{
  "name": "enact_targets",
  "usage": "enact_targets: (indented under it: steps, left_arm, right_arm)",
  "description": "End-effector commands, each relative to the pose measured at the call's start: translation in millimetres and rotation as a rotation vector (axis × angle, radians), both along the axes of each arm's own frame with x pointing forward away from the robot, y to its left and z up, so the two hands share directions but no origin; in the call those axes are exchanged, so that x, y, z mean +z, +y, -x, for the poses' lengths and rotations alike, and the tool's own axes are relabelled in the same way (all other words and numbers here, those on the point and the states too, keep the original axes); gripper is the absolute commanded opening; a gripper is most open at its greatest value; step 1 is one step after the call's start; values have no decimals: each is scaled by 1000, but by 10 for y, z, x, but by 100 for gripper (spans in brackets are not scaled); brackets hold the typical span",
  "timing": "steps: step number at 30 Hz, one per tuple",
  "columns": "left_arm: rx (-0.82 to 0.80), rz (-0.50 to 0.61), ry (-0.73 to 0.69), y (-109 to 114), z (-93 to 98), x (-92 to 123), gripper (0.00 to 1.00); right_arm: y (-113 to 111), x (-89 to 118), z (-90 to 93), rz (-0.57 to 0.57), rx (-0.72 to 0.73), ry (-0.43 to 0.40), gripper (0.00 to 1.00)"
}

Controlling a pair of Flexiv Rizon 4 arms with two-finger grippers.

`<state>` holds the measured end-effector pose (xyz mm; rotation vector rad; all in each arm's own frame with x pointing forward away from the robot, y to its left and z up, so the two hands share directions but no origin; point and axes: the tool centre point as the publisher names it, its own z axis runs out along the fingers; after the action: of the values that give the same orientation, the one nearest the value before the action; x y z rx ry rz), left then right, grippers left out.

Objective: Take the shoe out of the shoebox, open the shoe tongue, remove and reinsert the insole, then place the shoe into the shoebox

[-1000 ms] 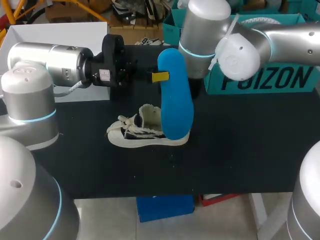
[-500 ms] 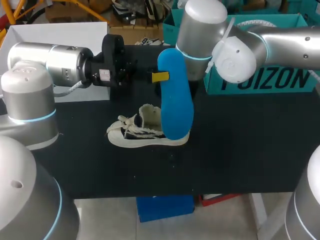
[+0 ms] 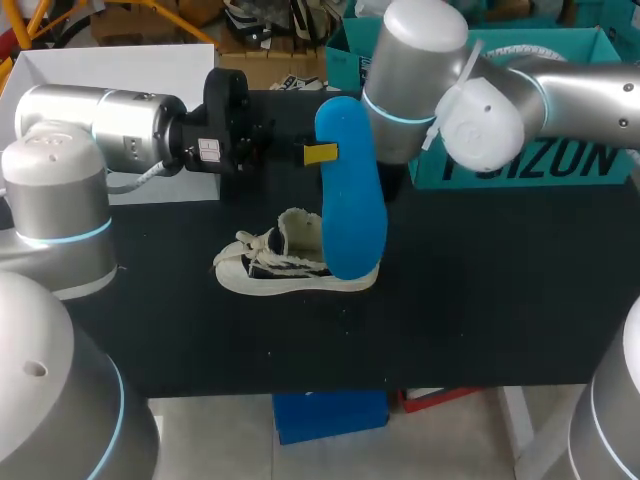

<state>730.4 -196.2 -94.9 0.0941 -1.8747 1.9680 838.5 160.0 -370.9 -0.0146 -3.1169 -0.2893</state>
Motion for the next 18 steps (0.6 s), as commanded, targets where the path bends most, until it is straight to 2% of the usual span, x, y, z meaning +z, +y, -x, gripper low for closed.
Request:
enact_targets:
  steps: [1,9,18]
  left_arm:
    - [6,1,-2,-19,11,-11,0]
    - [6,1,-2,-19,11,-11,0]
    - [6,1,-2,-19,11,-11,0]
  right_arm:
    - [-118,17,65,-49,-2,-22,100]
    - [-220,42,127,-144,-27,-50,100]
    - [-348,-72,200,-338,-75,-95,100]
